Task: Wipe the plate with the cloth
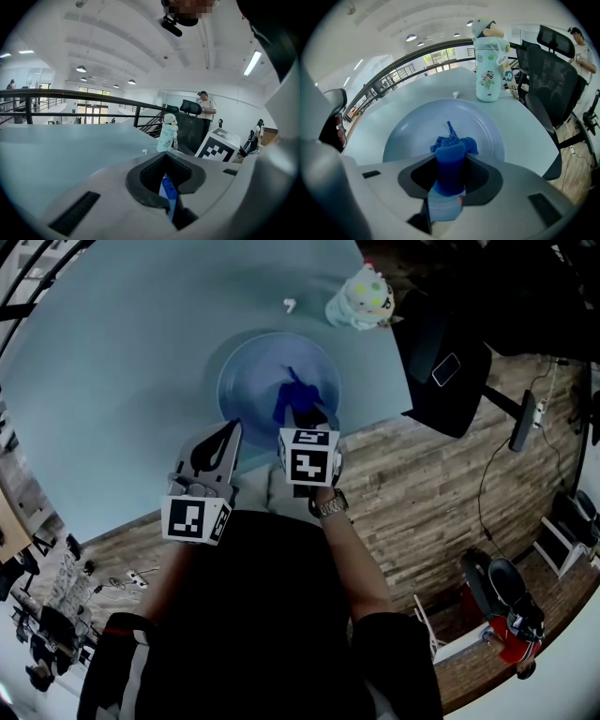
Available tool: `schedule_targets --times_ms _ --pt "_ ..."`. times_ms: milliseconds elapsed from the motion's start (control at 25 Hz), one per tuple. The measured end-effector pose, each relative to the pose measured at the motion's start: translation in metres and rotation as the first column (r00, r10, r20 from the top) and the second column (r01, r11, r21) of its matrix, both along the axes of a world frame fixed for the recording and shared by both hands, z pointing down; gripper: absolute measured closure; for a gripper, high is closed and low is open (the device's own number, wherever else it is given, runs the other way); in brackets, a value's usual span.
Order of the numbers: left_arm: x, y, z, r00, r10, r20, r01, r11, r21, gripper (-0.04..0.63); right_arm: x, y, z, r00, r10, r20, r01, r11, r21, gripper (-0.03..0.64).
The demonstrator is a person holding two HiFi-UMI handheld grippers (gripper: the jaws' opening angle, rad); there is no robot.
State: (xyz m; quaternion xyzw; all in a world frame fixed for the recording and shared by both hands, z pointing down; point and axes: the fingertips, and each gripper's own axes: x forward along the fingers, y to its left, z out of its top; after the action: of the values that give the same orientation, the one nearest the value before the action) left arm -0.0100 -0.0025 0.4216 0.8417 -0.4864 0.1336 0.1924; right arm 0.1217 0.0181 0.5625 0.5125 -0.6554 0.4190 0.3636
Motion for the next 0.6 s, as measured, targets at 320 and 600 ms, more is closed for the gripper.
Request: schedule_targets --times_ms 320,600 --pt "-0.003 -0.001 0.0 1.0 -0.001 -0.003 0.001 1.0 0.001 0.595 0.017 -0.003 -0.001 0.999 0.04 -0.036 -0.04 0.999 -0.001 0.497" --pt "-0.004 0.0 -0.003 1.0 -0.004 -0.012 0.004 1.0 0.004 0.595 0.021 -0.01 -0.017 0.997 0.071 -0.023 -0.069 0.996 0.05 0.497"
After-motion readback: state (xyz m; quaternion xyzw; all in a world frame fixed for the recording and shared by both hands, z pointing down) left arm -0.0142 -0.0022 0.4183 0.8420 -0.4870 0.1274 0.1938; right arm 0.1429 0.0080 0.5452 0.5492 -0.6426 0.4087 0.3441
